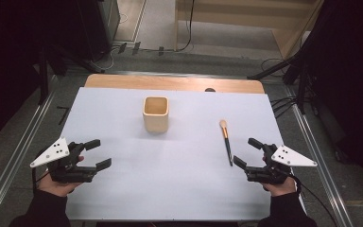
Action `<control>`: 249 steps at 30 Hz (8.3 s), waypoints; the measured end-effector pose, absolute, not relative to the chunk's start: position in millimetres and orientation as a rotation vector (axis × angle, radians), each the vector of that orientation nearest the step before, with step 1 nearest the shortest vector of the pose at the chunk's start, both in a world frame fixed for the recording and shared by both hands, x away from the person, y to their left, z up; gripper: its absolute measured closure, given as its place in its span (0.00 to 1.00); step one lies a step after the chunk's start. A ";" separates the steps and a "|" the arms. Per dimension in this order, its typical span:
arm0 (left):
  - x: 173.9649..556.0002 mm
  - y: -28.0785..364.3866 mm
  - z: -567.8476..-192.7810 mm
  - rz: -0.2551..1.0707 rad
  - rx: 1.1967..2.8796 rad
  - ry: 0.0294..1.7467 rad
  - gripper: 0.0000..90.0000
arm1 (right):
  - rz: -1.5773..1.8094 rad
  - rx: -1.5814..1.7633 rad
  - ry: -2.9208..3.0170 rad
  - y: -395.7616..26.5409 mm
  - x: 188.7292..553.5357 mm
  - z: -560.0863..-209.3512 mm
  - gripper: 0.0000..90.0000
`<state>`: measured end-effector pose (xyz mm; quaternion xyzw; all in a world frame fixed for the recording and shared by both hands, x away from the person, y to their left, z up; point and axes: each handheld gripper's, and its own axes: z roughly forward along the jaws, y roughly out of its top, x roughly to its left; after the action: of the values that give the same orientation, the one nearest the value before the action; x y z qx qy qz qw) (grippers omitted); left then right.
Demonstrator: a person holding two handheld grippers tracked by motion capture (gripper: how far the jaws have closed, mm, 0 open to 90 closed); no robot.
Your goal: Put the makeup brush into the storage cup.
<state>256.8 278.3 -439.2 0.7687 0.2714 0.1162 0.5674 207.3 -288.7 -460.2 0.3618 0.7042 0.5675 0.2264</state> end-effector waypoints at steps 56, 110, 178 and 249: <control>253.9 276.3 -437.8 0.306 1.837 0.586 0.20 | 1.559 0.997 1.940 -288.4 206.8 -460.1 0.17; 255.8 273.7 -439.5 0.296 1.857 0.591 0.18 | 1.373 1.203 1.765 -246.1 280.4 -460.9 0.18; 254.3 270.1 -439.6 0.283 1.867 0.608 0.18 | 0.697 1.778 2.337 -232.8 359.8 -438.0 0.21; 252.7 266.3 -439.2 0.282 1.873 0.583 0.17 | 0.159 1.977 2.363 -227.0 384.5 -484.8 0.58</control>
<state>252.7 266.3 -439.2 0.7905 0.2462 0.1191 0.5479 384.5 -227.0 -484.8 0.6405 0.7657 0.0515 0.0282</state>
